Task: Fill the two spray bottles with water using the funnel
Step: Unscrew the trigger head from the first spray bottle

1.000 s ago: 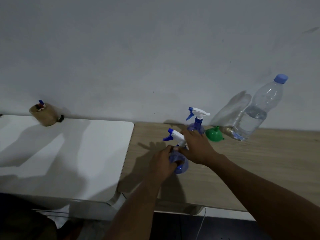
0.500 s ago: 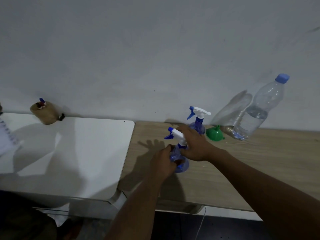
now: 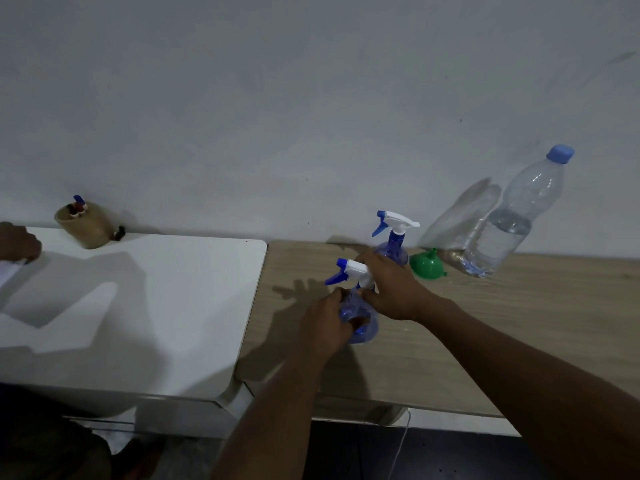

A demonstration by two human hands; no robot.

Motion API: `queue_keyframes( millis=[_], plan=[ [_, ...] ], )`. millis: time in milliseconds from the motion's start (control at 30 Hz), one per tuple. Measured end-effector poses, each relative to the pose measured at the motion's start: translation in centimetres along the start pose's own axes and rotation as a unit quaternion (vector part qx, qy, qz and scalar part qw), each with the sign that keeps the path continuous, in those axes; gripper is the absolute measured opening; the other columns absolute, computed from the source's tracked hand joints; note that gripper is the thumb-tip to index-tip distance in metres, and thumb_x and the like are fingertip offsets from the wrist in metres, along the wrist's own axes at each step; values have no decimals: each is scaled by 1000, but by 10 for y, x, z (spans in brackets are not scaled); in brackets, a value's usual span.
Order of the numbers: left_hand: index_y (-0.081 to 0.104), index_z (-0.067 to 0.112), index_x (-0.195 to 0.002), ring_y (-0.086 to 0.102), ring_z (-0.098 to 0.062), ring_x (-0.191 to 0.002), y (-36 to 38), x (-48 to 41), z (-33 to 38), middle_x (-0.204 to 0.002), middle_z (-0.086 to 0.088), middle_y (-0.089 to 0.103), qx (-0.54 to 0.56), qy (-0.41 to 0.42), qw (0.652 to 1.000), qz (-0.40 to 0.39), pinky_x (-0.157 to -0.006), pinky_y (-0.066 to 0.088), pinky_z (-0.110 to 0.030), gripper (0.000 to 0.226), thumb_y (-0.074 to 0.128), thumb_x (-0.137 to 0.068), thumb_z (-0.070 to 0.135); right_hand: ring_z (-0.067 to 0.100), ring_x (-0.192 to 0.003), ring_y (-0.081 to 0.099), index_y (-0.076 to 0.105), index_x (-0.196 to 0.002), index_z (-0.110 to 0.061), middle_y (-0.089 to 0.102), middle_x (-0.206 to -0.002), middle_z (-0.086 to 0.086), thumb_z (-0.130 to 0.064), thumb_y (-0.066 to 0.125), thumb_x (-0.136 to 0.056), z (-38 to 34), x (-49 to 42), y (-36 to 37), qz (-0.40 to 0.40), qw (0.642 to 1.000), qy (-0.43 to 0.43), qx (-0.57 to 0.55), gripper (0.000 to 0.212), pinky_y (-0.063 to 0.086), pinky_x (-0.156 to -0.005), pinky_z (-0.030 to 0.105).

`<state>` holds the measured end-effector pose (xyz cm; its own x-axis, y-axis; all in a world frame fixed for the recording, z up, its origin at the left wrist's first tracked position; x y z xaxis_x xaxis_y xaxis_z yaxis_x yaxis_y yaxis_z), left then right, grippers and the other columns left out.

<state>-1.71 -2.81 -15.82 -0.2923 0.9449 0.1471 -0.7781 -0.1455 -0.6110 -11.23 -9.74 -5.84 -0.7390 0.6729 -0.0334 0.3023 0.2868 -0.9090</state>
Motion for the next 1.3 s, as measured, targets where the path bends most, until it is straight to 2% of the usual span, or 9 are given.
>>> queue_keyframes(
  millis=[167, 333, 433, 567, 700, 833, 967, 1133, 1300],
  plan=[
    [56, 24, -124, 64, -13, -99, -3, 1, 1, -114, 8, 66, -9, 16, 1000, 3, -87, 54, -34, 52, 78, -80, 40, 17, -97, 60, 56, -121, -16, 63, -111, 0, -15, 72, -85, -5, 1, -25, -13, 998, 3, -59, 39, 51, -84, 33],
    [56, 28, -123, 66, -14, -97, -2, 3, 1, -113, 8, 68, -13, 19, 1000, 16, -88, 55, -38, 49, 78, -80, 36, 21, -89, 64, 60, -108, -11, 66, -99, 1, -19, 75, -84, -9, -3, -101, 3, 1000, -1, -28, 30, 50, -77, 31],
    [55, 37, -115, 67, -17, -94, -1, 3, -1, -107, 8, 69, -1, 6, 1000, 14, -85, 56, -43, 44, 72, -76, 45, 15, -83, 66, 63, -104, -17, 68, -94, 0, -20, 75, -86, -5, 1, -148, 7, 997, 28, -71, 22, 53, -75, 33],
    [53, 45, -110, 69, -17, -91, 1, -1, -10, -101, 12, 71, 35, -7, 999, 30, -81, 58, -44, 54, 70, -60, 57, 22, -84, 69, 68, -112, -16, 71, -100, 5, -22, 76, -84, 19, 16, -188, 57, 990, 60, -114, 29, 60, -74, 38],
    [53, 42, -109, 70, -17, -89, 5, -6, -18, -101, 13, 71, 42, -1, 998, 37, -79, 58, -43, 61, 76, -58, 64, 22, -77, 66, 75, -105, -14, 71, -90, 6, -14, 79, -82, 56, 37, -146, 104, 991, 80, -19, 24, 44, -70, 26],
    [55, 40, -112, 70, -14, -88, 3, -3, -14, -101, 13, 71, 44, 4, 999, 30, -79, 59, -45, 66, 76, -55, 67, 32, -95, 69, 76, -107, -20, 73, -108, 11, -9, 73, -84, 89, 73, -51, 99, 992, 82, 3, 26, 54, -80, 38],
    [56, 36, -115, 69, -12, -91, -2, 4, -3, -104, 11, 70, 28, 7, 1000, 11, -81, 59, -44, 59, 79, -64, 55, 30, -124, 58, 62, -133, -23, 52, -146, 10, -20, 64, -92, 105, 108, 38, 1, 991, 96, 94, 41, 52, -97, 45],
    [54, 28, -125, 66, -11, -97, -6, 7, 5, -113, 9, 68, -16, -3, 1000, -7, -87, 57, -38, 56, 80, -78, 44, 28, -143, 34, 41, -149, -25, 24, -162, 6, -38, 56, -96, 112, 126, 84, -135, 979, 145, 55, 56, 35, -115, 40],
    [55, 29, -122, 67, -11, -95, -8, 8, 6, -113, 9, 68, 0, -4, 1000, -3, -85, 58, -42, 55, 81, -76, 44, 25, -135, 43, 54, -137, -26, 46, -149, 6, -41, 66, -86, 109, 115, 73, -95, 988, 112, 57, 55, 39, -110, 41]
  ],
)
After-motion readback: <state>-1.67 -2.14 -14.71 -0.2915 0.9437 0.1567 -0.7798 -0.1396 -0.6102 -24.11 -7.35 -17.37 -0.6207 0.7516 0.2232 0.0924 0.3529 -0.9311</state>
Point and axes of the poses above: each hand's wrist, its own x-axis away from the middle knuckle, its own y-axis out of the palm, z = x × y, the point moved 8 cm from there along -x, towards the middle knuckle
